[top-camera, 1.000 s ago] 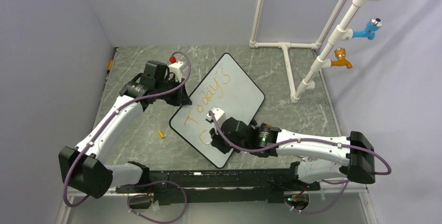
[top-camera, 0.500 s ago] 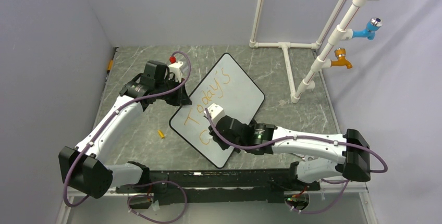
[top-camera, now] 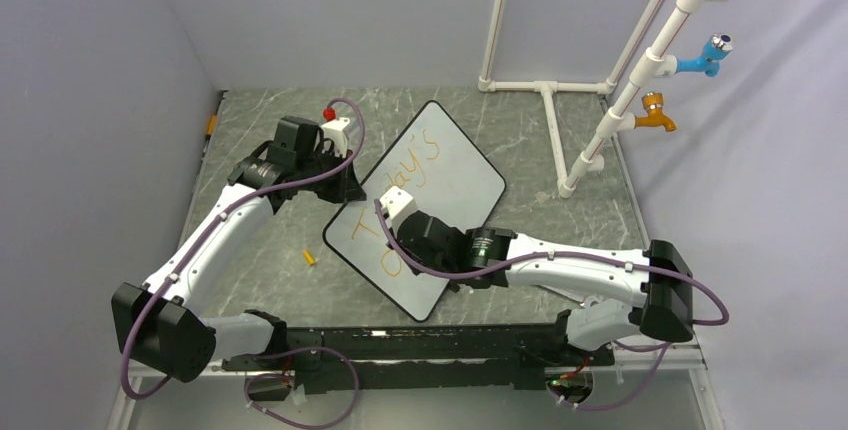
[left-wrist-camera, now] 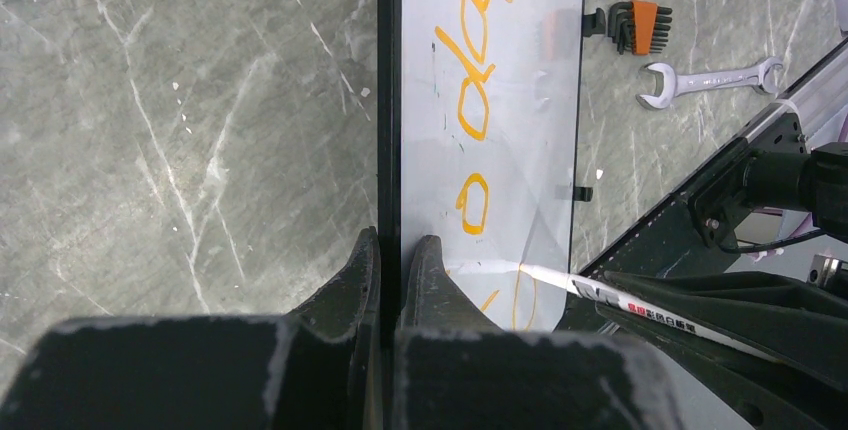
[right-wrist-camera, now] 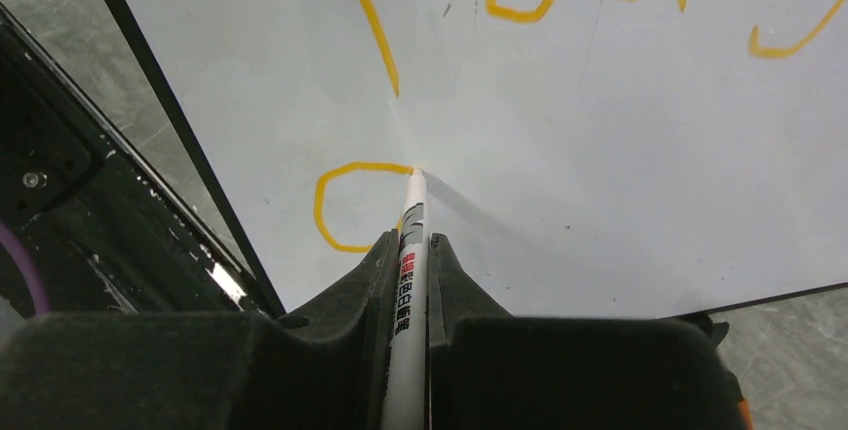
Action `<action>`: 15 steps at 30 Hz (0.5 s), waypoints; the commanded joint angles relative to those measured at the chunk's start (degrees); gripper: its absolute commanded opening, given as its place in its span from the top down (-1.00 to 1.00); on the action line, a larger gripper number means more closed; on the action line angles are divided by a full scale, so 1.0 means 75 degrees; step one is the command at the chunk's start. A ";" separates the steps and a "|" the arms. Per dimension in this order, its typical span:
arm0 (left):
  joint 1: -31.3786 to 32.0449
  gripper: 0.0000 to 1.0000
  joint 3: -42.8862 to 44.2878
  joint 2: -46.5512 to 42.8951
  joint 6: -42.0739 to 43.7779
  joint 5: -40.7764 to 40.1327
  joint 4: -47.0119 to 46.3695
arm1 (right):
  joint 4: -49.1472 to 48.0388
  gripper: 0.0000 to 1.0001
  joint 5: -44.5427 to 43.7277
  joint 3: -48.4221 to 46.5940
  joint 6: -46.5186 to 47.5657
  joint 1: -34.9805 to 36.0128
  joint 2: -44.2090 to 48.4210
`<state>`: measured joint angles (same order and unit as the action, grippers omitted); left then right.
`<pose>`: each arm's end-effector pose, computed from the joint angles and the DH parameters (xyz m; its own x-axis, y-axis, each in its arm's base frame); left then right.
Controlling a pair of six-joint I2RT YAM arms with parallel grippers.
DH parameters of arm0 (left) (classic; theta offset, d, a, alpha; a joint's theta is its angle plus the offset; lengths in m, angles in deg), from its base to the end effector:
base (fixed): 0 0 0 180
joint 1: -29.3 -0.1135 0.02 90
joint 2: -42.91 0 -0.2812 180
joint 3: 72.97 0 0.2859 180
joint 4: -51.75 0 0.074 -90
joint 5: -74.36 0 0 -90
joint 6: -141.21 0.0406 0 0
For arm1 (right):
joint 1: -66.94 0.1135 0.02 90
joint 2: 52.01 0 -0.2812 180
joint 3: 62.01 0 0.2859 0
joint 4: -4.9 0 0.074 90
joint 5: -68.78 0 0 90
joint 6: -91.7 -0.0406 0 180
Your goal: Write a sentence on the whiteboard
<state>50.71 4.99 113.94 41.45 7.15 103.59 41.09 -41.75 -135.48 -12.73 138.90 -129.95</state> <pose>0.2655 -0.1210 0.3353 -0.7481 0.1255 -0.6516 0.4720 0.7909 -0.3896 0.1161 0.3106 0.2932 -0.3968 -0.4647 -0.7916 -0.7323 0.6802 -0.0323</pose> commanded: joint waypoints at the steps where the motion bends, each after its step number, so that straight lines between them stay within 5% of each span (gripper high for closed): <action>1: -0.0007 1.00 -0.0100 -0.0132 0.0715 -0.1302 0.0054 | -0.0400 1.00 -0.0040 -0.0357 0.0179 -0.0056 -0.0296; 15: -0.0007 1.00 -0.0088 -0.0107 0.0723 -0.1327 0.0077 | -0.0592 1.00 0.0345 0.0597 -0.0434 -0.0051 -0.0002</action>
<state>50.71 4.88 113.94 41.47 6.87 103.65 39.13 -41.73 -134.63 -13.04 138.86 -129.66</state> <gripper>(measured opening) 0.041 0.131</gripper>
